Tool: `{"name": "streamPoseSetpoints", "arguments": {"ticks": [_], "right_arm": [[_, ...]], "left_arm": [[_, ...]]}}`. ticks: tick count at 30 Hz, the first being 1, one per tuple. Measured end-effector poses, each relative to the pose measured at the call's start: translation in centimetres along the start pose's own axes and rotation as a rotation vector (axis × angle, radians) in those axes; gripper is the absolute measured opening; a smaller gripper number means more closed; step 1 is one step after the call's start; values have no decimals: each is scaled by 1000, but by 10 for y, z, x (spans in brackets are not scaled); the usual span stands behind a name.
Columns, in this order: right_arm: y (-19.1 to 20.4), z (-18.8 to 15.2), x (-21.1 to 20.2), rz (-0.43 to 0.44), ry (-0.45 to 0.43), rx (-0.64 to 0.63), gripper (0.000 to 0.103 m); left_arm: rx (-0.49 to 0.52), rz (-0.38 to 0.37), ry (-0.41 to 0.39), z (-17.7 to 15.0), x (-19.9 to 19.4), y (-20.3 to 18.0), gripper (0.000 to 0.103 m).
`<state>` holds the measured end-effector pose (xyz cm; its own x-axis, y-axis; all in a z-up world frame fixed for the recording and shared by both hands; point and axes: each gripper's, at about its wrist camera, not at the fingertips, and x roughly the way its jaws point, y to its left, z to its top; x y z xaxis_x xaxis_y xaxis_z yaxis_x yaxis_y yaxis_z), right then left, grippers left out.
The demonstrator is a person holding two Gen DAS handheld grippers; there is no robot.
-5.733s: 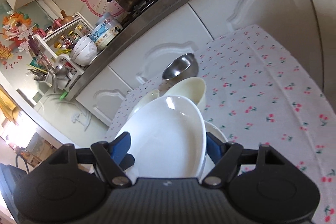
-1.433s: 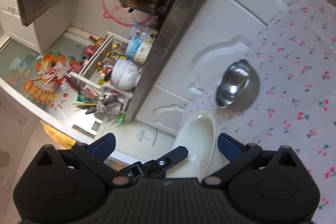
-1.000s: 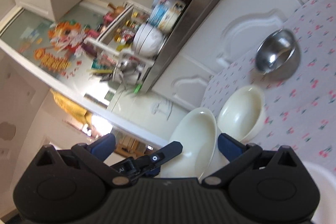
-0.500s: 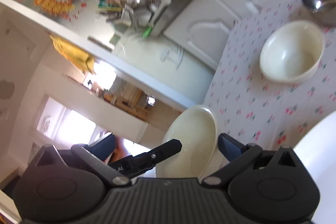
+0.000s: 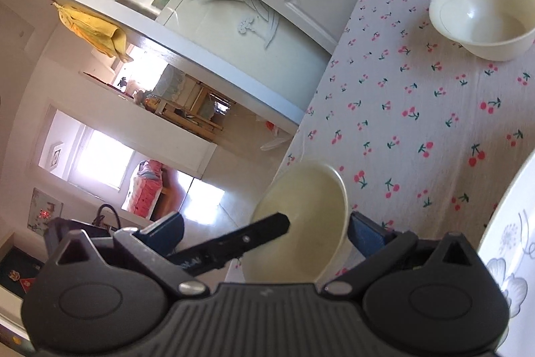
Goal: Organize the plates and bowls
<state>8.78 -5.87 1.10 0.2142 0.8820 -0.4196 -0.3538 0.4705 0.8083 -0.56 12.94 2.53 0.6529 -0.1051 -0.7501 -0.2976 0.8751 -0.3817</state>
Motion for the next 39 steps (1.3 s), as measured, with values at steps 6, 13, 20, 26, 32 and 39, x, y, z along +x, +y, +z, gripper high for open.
{"name": "streamPoseSetpoints", "arguments": {"ticks": [6,13,20,26,32,39], "right_arm": [[2,0,3,4,17,-12,103],[5,11,-28,-13,-75,-55,102],[-17,29,-91,-30,-285,-33,102],[-45,38,-160,-43,-536,7,102],[-81,37,-208,-89,-725,99,102],[-116,36,-222,-75,-808,214,102]], "left_arm": [[10,5,19,1,6,2,41],[61,17,-5,1,-1,-3,60],[128,2,-65,4,-21,-23,67],[210,-73,-116,18,-33,-67,77],[350,-138,-139,26,-25,-127,82],[445,-159,-107,38,22,-191,82]]}}
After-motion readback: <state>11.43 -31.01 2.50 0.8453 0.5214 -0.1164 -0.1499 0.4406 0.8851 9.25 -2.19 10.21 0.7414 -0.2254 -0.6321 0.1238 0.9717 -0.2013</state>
